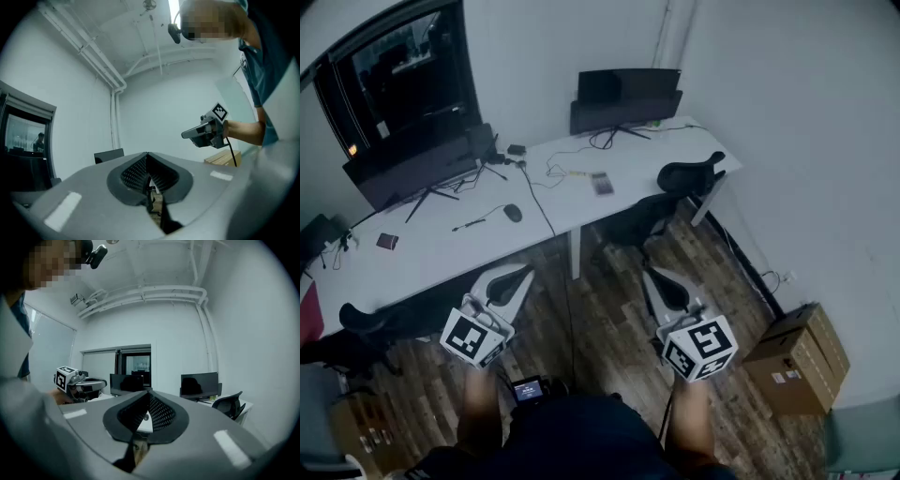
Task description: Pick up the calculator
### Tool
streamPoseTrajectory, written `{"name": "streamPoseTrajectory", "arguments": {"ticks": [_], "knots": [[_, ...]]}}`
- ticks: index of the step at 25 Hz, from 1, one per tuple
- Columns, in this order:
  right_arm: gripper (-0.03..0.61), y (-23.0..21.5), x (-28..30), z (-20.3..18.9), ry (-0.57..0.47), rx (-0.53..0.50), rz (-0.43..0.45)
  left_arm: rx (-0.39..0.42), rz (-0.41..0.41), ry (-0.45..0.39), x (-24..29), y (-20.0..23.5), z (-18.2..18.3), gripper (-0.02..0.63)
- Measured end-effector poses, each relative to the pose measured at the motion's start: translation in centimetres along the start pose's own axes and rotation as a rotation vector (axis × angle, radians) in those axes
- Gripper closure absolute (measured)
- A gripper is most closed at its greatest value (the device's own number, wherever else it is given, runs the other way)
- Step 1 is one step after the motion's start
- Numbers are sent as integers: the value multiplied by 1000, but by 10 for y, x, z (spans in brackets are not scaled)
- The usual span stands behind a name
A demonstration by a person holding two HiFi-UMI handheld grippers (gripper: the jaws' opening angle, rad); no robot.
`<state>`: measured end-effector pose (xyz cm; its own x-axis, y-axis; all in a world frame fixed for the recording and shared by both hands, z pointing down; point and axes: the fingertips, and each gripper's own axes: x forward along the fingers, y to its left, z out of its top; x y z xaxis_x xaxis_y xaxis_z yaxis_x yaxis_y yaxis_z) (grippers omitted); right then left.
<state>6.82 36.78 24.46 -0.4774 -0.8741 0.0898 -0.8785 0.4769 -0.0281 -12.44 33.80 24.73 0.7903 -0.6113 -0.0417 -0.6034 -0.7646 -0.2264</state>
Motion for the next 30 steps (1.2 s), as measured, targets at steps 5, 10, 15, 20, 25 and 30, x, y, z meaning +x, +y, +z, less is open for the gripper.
{"name": "streamPoseTrajectory", "arguments": {"ticks": [5,10,15,20,25,30], "knots": [[569,3,6,-3,10,1,-15,-19,-21,-10,-3,6,-8,614],[569,10,13,-7,20,12,-32,-29,-47,-14,-7,14,-16,614],[566,19,26,-9,11,31,-42,-43,-72,-14,-12,27,-24,598],[560,36,38,-8,6,31,-32,-54,-81,-34,-21,41,-27,579],[465,45,47,-8,35,25,-22,-72,-85,-45,-23,47,-30,540],[446,38,57,-9,43,27,-7,-77,-76,-36,-18,49,-33,538]]}}
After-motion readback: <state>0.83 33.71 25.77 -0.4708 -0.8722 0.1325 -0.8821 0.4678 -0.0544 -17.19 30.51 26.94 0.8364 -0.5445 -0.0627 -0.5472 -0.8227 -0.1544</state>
